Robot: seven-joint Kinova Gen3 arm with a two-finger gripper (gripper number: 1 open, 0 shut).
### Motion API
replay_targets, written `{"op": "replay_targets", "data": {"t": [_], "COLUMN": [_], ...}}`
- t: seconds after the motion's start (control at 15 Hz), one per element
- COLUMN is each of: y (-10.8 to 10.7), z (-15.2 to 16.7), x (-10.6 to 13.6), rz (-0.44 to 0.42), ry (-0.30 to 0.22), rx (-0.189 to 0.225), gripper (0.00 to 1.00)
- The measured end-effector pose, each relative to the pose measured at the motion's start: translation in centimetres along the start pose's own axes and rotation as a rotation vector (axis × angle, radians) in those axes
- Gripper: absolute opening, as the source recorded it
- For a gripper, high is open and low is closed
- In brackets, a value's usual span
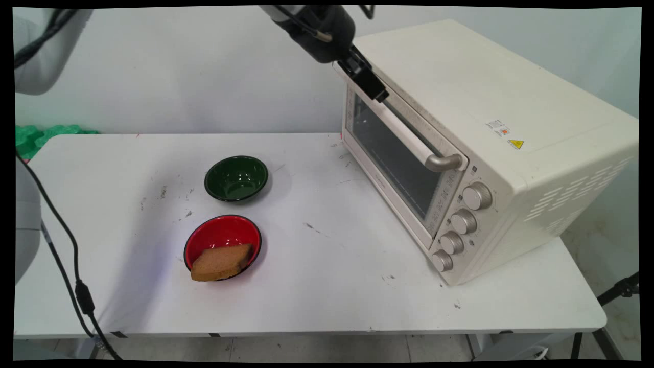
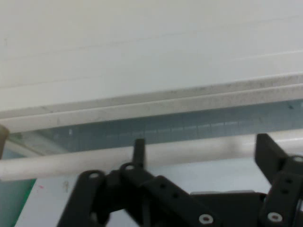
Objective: Open the oven
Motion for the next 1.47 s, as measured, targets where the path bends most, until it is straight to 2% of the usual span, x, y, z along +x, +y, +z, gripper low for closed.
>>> {"op": "replay_targets", "data": {"t": [0.07, 0.87, 1.47], "y": [0.1, 0.0, 0.4], "z": [0.4, 4.5, 4.8], "x": [0.3, 1.8, 0.8], "rz": [-0.001, -0.005, -0.011], "ry": [-0.004, -0.053, -0.123], "rx": [-0.002, -0.013, -0.014], "gripper": [0.00, 0.00, 0.00]}}
